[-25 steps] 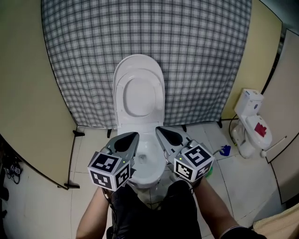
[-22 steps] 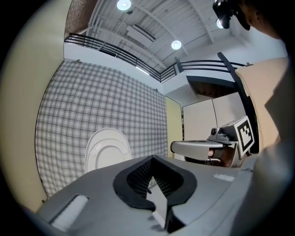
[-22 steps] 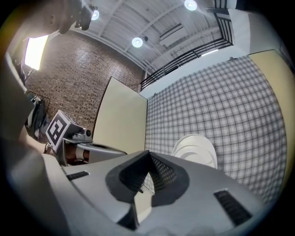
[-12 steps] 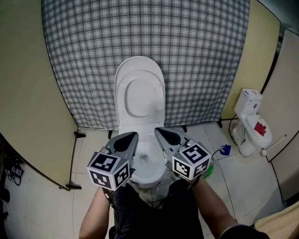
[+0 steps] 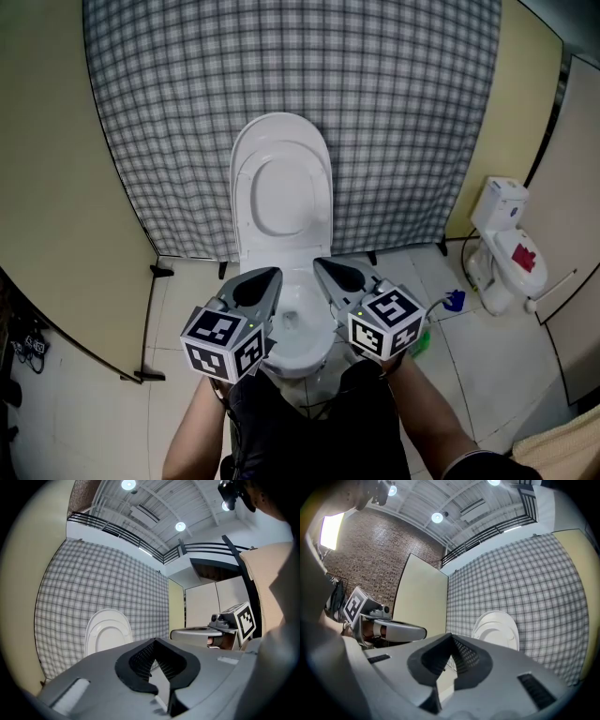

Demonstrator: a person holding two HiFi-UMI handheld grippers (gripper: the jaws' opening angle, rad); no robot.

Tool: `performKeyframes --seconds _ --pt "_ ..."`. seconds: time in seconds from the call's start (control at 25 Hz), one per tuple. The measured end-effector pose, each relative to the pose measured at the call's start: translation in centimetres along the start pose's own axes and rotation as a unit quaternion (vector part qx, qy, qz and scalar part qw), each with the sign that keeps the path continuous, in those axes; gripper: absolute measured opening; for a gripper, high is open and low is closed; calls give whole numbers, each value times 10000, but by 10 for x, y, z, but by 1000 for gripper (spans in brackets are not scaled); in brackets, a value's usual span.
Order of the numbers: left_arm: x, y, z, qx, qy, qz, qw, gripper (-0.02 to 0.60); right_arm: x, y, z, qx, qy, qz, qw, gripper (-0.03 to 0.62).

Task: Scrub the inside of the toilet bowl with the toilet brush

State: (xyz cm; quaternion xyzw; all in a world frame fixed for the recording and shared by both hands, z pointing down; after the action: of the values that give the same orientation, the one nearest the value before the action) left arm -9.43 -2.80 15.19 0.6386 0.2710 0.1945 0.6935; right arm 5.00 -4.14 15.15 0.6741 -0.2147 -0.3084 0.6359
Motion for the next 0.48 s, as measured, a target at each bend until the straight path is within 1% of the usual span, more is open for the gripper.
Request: performKeyframes --seconds 0.48 --pt "-1 1 2 -10 28 -23 10000 9 0 0 2 -17 10 -5 10000 11"
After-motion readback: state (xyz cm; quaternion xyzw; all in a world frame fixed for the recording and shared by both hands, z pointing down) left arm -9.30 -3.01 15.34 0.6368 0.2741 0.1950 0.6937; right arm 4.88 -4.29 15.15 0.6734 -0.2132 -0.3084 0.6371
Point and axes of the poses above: the fingertips, and each gripper's own axes: z forward along the fingers, x to its right, y out of its underside, the point moved 6 cm from there along -z, backward along the fingers, and after that the axes turned 5 degrees about -z, right-handed, at the moved point
